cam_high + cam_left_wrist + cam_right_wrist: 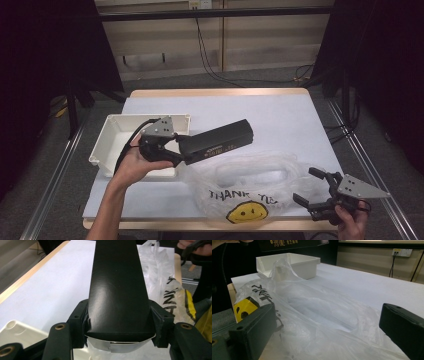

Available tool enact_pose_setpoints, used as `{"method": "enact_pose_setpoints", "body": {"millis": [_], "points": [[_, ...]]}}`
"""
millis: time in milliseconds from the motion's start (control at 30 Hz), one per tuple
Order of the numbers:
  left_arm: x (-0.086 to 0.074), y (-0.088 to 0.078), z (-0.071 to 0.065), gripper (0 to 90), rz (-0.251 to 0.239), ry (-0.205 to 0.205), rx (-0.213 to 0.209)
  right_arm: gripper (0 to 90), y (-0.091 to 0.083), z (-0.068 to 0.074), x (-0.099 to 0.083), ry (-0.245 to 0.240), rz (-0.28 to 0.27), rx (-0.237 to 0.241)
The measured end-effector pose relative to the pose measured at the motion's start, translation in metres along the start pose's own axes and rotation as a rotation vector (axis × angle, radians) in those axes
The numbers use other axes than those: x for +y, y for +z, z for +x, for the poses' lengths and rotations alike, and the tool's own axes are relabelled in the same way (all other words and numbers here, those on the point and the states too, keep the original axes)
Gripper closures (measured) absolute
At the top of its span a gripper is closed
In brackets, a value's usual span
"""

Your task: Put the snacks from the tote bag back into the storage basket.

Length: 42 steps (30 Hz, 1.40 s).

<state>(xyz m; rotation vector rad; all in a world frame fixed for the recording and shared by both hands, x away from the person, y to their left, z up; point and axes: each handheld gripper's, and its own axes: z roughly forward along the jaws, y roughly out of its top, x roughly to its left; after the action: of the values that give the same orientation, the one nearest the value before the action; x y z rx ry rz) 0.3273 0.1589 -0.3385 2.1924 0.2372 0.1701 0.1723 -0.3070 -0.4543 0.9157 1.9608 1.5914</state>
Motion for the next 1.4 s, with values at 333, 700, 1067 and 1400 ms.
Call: {"method": "enact_pose_setpoints", "body": {"millis": [333, 700, 1067, 1400], "points": [[-0.004, -0.026, 0.013, 43.1, -0.023, -0.025, 0.047, 0.9, 0.001, 0.000, 0.000, -0.007, 0.000, -0.002], [-0.016, -0.044, 0.027, 43.1, -0.018, -0.051, 0.075, 0.9, 0.002, -0.002, 0.000, -0.001, 0.003, -0.002], [-0.026, -0.062, 0.038, 43.1, 0.000, -0.077, 0.130, 0.9, 0.003, -0.001, 0.000, -0.005, 0.006, -0.002], [-0.036, -0.078, 0.048, 43.1, 0.021, -0.101, 0.171, 0.9, 0.004, -0.001, 0.000, 0.000, 0.008, 0.001]]}}
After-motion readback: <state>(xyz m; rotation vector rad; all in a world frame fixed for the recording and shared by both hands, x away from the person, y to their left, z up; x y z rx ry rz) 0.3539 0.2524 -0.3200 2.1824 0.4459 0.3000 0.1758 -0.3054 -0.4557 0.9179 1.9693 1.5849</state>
